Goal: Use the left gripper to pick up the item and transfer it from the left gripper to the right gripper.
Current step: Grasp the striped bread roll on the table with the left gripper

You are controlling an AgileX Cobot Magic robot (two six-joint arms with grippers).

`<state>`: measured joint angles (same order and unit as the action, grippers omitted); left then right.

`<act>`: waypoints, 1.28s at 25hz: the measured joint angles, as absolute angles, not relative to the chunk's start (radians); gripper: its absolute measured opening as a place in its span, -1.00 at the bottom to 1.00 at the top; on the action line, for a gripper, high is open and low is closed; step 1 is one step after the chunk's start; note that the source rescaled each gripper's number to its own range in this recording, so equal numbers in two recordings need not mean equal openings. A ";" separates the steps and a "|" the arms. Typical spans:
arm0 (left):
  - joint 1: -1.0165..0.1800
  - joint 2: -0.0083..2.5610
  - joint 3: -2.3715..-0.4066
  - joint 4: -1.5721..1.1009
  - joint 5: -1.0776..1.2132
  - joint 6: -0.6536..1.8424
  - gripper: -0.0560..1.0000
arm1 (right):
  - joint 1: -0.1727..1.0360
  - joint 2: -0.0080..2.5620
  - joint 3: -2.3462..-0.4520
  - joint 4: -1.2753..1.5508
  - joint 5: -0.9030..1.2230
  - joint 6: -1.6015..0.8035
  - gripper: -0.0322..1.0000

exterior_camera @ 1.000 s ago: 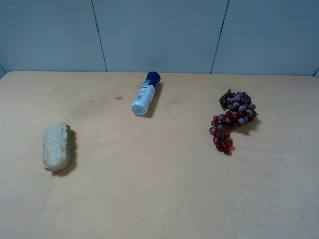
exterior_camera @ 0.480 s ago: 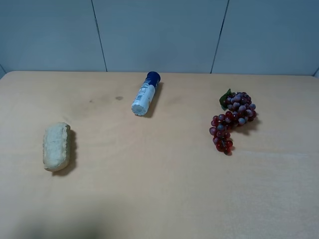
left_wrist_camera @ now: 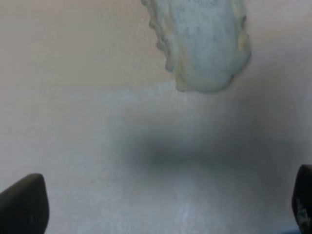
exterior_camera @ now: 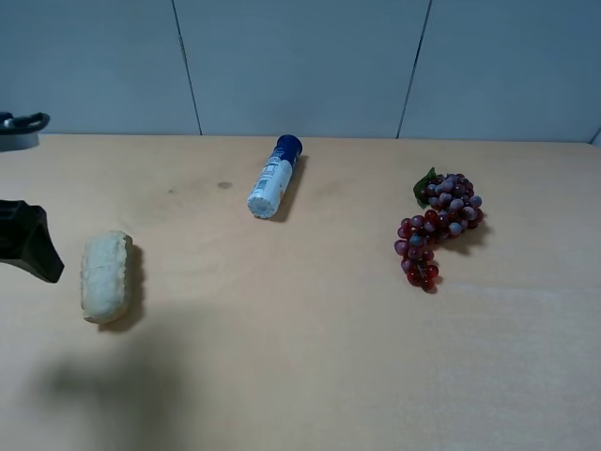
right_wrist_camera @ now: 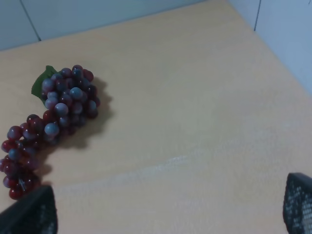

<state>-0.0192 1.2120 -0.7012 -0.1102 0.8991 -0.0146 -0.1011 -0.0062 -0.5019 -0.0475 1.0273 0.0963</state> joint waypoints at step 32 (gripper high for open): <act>-0.219 1.779 -0.704 -0.130 0.454 -0.196 0.47 | -0.101 -0.006 -0.502 -0.048 1.027 0.096 1.00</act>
